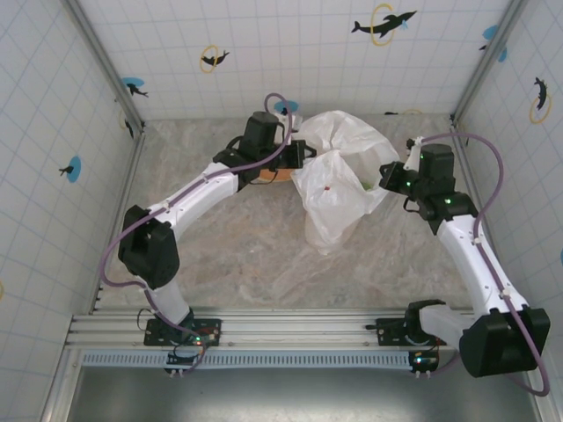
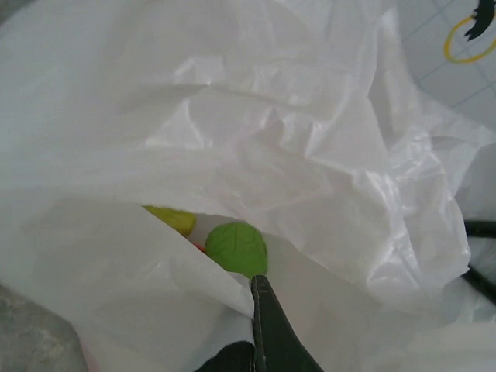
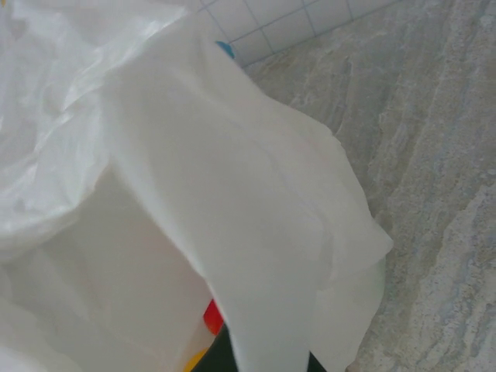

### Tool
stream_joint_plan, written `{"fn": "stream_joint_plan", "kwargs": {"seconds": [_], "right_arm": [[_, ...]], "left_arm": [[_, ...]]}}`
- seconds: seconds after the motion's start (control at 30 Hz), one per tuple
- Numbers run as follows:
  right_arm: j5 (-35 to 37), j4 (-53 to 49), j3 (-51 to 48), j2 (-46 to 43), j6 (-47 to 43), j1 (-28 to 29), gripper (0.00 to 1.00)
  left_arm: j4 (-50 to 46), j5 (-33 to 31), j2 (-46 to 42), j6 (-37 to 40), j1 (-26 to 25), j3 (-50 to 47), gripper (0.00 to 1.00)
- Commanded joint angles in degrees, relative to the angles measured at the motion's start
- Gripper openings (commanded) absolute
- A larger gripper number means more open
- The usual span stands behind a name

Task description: Place the fruits into the plastic bag

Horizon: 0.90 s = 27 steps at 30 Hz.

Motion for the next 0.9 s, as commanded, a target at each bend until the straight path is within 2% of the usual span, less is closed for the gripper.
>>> {"fn": "stream_joint_plan", "kwargs": {"seconds": [0.0,0.13,0.17,0.3,0.43,0.47,0.53,0.6,0.73,0.87], "right_arm": [[0.43,1.98,1.95,0.46,-1.45,-1.13,0.05],[-1.38,1.99,0.54,2.52,-1.84,-2.34,0.07],[-2.35,1.5,0.95,3.15,-2.18,-2.55,0.12],[-2.37,-2.39,6.52,4.2,-4.57,-2.73,0.37],[-1.51,-5.07,12.36,3.46,-6.21,-3.26,0.48],[-1.33,-6.04,13.95,3.31,-6.7,-3.42,0.56],[-0.86,-8.05,17.12,3.03,-7.7,-3.66,0.71],[-0.23,-9.79,19.96,2.8,-8.89,-3.87,0.79],[3.02,-11.69,23.4,1.31,-11.28,-4.8,0.87],[9.51,-12.16,22.76,-0.84,-14.29,-6.43,0.91]], "left_arm": [[1.99,0.2,-1.51,-0.21,0.41,-0.81,0.01],[-0.28,-3.04,-0.4,1.73,0.49,-0.15,0.12],[-0.91,-3.98,-0.46,2.42,0.55,0.36,0.17],[-0.91,-5.83,-2.96,5.47,0.78,0.58,0.48],[0.27,-10.15,-7.62,8.51,1.13,-1.71,0.67],[1.3,-11.61,-9.22,9.05,1.31,-3.03,0.71],[3.47,-13.88,-12.67,9.8,1.6,-5.79,0.77],[5.91,-15.85,-16.49,10.52,2.05,-9.08,0.82],[9.54,-20.93,-24.49,12.86,2.4,-16.03,0.91],[10.55,-30.57,-31.86,13.5,2.74,-23.05,0.96]]}}
